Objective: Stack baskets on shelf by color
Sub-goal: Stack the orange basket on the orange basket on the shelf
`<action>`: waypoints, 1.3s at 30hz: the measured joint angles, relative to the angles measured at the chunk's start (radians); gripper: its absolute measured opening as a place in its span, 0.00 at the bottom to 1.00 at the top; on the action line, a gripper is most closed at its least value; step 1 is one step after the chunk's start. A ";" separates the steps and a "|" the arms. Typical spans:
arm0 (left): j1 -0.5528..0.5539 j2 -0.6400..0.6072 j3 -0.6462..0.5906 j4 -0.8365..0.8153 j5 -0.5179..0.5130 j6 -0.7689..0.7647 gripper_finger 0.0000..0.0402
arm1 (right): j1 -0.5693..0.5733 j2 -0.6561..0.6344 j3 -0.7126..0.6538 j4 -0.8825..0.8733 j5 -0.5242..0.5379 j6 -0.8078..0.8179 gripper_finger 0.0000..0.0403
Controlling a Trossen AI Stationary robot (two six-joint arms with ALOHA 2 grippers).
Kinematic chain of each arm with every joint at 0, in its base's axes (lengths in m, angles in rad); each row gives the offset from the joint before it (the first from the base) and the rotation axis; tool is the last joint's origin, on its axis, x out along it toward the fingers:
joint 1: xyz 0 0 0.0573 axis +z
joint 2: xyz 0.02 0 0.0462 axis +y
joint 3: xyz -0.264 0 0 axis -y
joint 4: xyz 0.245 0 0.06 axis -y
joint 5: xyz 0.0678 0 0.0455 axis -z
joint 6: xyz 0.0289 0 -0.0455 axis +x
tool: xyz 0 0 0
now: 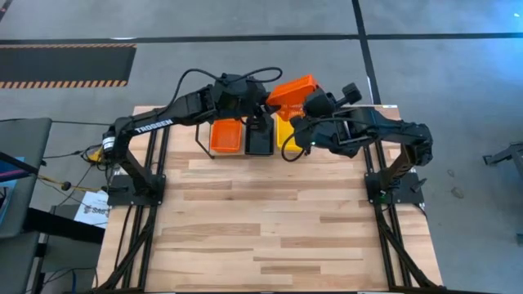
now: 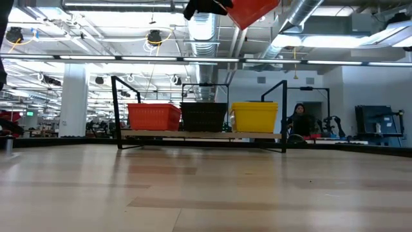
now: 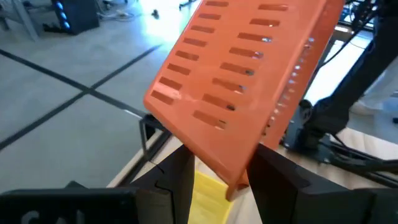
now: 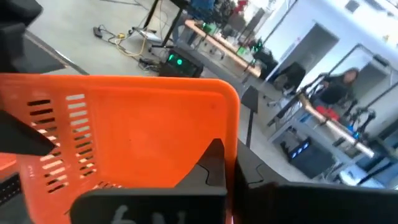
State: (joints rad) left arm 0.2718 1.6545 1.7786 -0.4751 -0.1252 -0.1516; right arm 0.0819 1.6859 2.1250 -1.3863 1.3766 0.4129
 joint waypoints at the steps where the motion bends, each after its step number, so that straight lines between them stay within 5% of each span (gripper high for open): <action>1: 0.000 0.005 0.000 0.005 0.001 -0.003 0.32 | 0.004 0.000 0.000 -0.017 -0.002 0.025 0.01; 6: 0.001 0.021 0.000 0.031 0.031 0.017 0.28 | 0.018 0.000 0.000 -0.077 -0.002 0.057 0.01; 11: 0.003 0.024 0.000 0.035 0.051 0.044 0.04 | 0.038 0.000 0.000 -0.078 -0.001 0.053 0.01; 20: 0.002 0.024 0.000 0.032 0.019 0.075 0.00 | 0.048 -0.010 0.000 -0.083 -0.066 0.051 0.07; 26: 0.008 0.024 0.000 0.021 -0.012 0.070 0.00 | 0.046 -0.048 0.001 -0.083 -0.259 0.050 0.22; 34: 0.009 0.024 0.003 0.029 -0.011 0.080 0.00 | 0.056 -0.080 -0.001 -0.069 -0.275 0.038 0.53; 39: 0.018 0.023 0.005 0.029 0.008 0.079 0.00 | 0.056 -0.130 0.012 -0.066 -0.254 0.023 0.63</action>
State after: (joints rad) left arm 0.2899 1.6778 1.7840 -0.4458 -0.1169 -0.0724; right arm 0.1382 1.5562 2.1373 -1.4522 1.1229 0.4363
